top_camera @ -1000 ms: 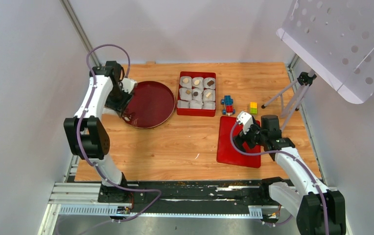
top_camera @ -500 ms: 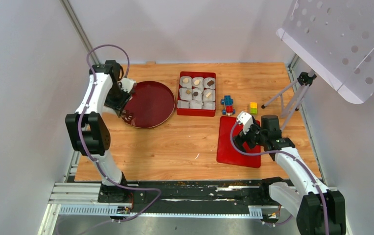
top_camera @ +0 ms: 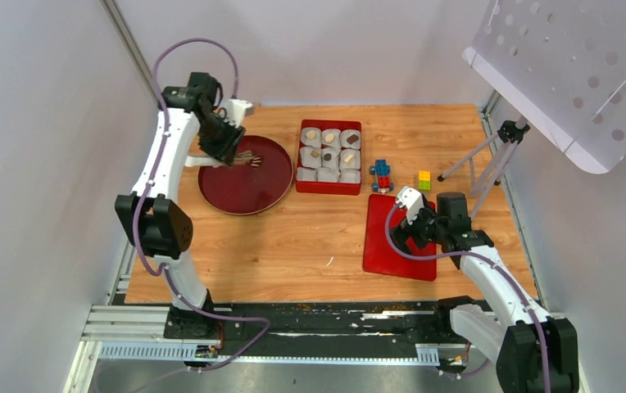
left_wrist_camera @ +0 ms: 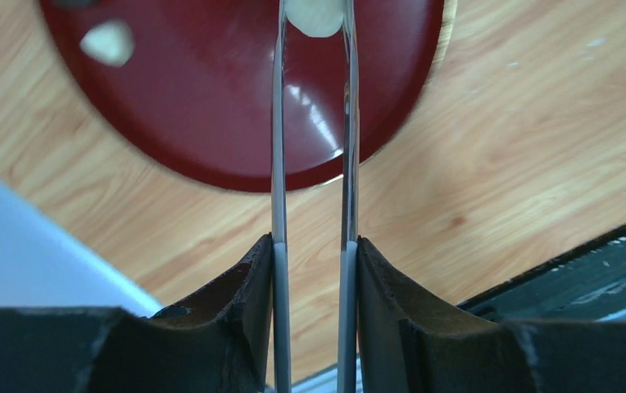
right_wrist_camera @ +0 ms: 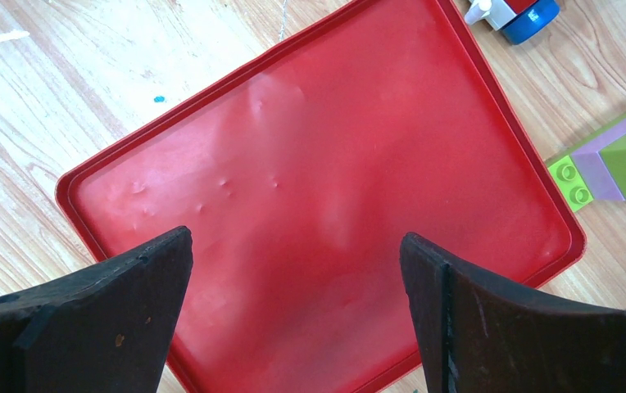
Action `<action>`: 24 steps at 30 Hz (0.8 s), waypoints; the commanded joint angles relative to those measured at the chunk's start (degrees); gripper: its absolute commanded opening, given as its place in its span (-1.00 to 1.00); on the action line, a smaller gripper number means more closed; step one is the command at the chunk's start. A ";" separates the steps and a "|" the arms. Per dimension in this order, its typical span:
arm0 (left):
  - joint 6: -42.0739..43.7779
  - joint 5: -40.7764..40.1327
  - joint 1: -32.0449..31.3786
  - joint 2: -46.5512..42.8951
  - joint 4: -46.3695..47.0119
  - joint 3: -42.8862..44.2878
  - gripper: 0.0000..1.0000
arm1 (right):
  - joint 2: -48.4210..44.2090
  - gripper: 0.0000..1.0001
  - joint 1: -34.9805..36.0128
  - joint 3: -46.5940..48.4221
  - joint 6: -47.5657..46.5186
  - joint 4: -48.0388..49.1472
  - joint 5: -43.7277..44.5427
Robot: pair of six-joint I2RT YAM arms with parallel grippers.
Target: Pack the chocolate
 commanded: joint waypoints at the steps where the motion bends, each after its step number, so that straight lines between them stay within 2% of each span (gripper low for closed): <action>1: -2.53 8.18 -6.79 1.69 2.84 3.64 -0.67 | -0.40 0.95 -0.24 0.04 -0.78 1.26 -0.18; 12: -3.83 7.99 -14.94 11.76 5.45 11.58 -0.67 | -1.82 0.95 -0.25 -0.05 -0.98 0.88 0.36; 24: -3.93 8.99 -16.02 17.27 5.72 13.55 -0.62 | -1.95 0.95 -0.32 -0.78 -1.31 1.45 0.54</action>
